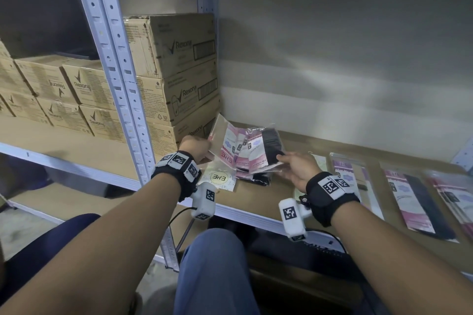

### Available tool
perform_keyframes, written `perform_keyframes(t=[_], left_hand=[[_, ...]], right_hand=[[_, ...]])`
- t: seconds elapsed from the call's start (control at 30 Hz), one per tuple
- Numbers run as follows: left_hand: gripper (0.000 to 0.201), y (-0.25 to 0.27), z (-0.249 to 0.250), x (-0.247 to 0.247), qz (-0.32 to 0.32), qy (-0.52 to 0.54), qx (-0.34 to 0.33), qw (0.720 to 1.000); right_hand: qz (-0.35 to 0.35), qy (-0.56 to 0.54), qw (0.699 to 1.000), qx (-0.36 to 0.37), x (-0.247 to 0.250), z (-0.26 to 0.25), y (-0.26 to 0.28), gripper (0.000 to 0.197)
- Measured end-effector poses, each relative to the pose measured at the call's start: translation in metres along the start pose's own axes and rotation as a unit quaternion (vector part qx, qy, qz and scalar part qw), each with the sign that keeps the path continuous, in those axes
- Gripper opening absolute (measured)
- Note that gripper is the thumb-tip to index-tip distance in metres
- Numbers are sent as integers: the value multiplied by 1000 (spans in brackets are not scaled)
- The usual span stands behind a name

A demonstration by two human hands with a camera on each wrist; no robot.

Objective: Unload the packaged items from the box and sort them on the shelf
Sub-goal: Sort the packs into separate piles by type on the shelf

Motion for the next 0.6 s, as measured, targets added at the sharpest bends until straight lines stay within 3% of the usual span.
perform_keyframes(t=[0.13,0.23,0.6], left_hand=[[14,11,4,-10,-9,73,6,997],[28,15,5,-23,-9,88,-23,996],[20,46,5,-101,-115,214,11,970]], right_hand=[[18,-14,1000,6,17,-1,2,31],[32,-29,999,10,35,-4,7,32],[78,-81,993,31,125,-14,34,35]])
Point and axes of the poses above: each hand's wrist, its own y-axis away from the middle knuckle, its own x-axis out of the back of the hand, z = x × y, the point moved 1 cm from there along -y, towards the middle knuckle, and after that the axes turned 2 degrees about -x, right-handed, at the moved point
